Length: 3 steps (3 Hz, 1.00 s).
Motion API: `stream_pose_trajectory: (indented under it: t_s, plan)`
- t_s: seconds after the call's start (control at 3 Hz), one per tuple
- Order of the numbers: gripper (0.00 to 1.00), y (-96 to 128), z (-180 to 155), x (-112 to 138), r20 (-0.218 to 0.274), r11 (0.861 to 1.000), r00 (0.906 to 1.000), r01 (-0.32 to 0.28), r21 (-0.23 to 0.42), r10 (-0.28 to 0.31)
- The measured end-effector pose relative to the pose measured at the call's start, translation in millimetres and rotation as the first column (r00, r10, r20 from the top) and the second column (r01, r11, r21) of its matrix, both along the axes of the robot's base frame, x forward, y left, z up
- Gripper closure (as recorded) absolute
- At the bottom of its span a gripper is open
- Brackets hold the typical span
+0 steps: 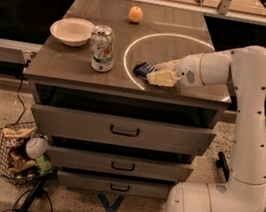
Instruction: Move rxbar blueberry near 7up can
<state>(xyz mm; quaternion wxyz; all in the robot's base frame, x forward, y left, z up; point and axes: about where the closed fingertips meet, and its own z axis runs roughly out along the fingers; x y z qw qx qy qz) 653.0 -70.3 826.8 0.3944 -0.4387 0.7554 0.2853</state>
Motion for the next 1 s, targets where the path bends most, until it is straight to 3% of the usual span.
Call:
stream_pose_trajectory:
  t_s: [0.33, 1.0]
  plan:
    - [0.83, 0.1, 4.0, 0.0, 0.0, 1.0, 1.0, 0.0, 0.0, 0.0]
    - [0.36, 6.7, 4.1, 4.4, 0.005, 1.0, 1.0, 0.0, 0.012, 0.0]
